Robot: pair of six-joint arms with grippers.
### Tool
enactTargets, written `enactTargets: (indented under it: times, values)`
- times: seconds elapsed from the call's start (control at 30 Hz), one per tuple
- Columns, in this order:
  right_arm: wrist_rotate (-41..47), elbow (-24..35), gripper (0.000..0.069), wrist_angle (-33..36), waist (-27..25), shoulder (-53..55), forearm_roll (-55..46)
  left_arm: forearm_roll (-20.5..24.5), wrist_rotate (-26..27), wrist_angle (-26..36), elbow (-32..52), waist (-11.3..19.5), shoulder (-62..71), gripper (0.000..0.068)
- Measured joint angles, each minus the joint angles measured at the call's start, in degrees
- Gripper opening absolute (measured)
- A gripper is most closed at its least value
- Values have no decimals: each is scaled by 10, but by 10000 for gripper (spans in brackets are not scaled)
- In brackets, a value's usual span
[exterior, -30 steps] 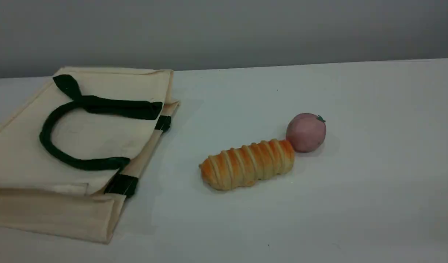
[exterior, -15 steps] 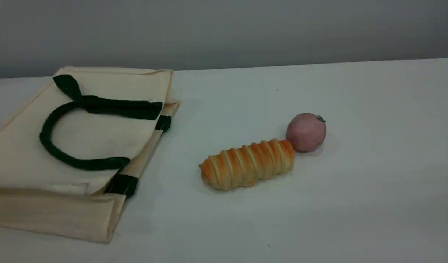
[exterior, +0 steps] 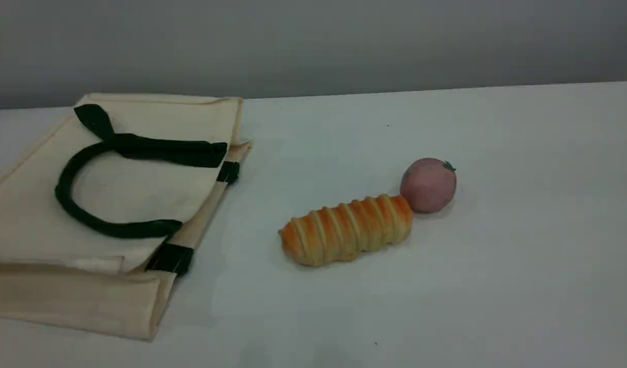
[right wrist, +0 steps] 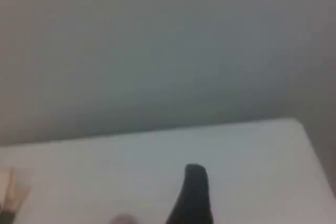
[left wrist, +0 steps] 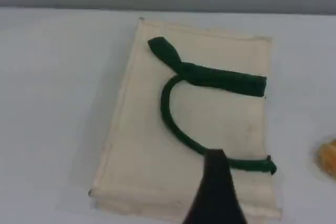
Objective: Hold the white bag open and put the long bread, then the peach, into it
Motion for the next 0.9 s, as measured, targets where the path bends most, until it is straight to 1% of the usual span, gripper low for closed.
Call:
enactTargets:
  times: [0.1, 0.17, 0.43, 0.6, 0.67, 0.9]
  values:
    - [0, -24, 586, -17, 0, 50, 7, 0, 0, -3, -31, 0, 78, 494]
    - [-2, -35, 586, -23, 0, 81, 13, 0, 0, -21, -45, 0, 129, 494]
    - [-24, -100, 586, -18, 0, 204, 16, 1, -2, -52, -76, 0, 279, 494]
    - [-24, -145, 586, 0, 0, 281, 46, 3, -5, -62, -104, 0, 350, 494]
    - [-31, -153, 586, 10, 0, 305, 48, 4, -5, -60, -121, 0, 381, 494]
    - [-52, -153, 586, -1, 0, 373, 62, 6, -8, -48, -174, 0, 486, 494]
